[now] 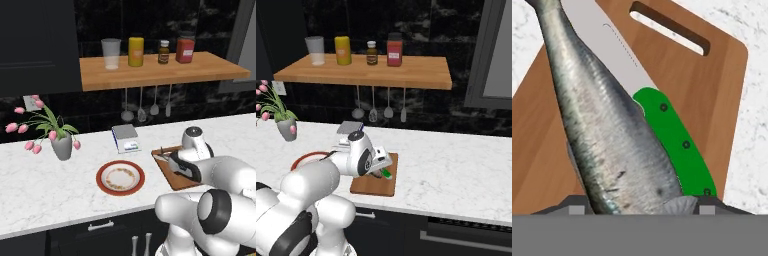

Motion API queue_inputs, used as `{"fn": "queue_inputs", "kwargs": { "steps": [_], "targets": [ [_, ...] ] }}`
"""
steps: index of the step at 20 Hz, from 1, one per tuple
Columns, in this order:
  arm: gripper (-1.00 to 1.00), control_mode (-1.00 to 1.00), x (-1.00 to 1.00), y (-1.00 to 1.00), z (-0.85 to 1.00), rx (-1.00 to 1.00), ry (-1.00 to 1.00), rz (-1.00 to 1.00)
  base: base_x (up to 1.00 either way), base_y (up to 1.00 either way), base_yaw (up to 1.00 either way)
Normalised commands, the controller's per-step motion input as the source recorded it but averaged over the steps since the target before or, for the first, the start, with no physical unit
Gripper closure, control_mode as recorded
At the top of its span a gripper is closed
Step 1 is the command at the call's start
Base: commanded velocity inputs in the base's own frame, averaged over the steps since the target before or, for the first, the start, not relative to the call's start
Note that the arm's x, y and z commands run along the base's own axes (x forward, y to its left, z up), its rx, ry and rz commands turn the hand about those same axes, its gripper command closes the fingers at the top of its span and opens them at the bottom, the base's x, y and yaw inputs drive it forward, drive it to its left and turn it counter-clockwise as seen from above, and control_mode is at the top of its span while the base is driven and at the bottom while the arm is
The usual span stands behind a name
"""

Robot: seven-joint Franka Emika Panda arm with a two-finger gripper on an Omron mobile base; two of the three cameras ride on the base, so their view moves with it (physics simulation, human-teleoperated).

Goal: Pick up the knife from the drawer and place it on the cutting board. Then place the meat from the plate to the cutting board.

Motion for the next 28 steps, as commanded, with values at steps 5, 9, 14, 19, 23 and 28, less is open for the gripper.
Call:
{"fn": "queue_inputs", "kwargs": {
  "steps": [5, 9, 14, 19, 23, 28],
  "targets": [
    [-1.0, -1.0, -0.06, -0.05, 0.05, 0.0, 0.01, 0.0, 0.0, 0.0, 0.0],
    [-1.0, -1.0, -0.35, -0.29, 0.33, 0.0, 0.0, -0.03, 0.0, 0.0, 0.0],
    [-1.0, -1.0, -0.5, -0.26, 0.47, 0.0, -0.01, -0.03, 0.0, 0.0, 0.0],
    [-1.0, -1.0, -0.37, -0.05, 0.63, 0.0, -0.06, 0.0, 0.0, 0.0, 0.0],
    [-1.0, -1.0, -0.14, 0.0, 0.33, 0.0, -0.19, 0.0, 0.0, 0.0, 0.0],
    [-1.0, -1.0, -0.16, 0.0, 0.24, 0.0, -0.26, 0.0, 0.0, 0.0, 0.0]
  ]
}}
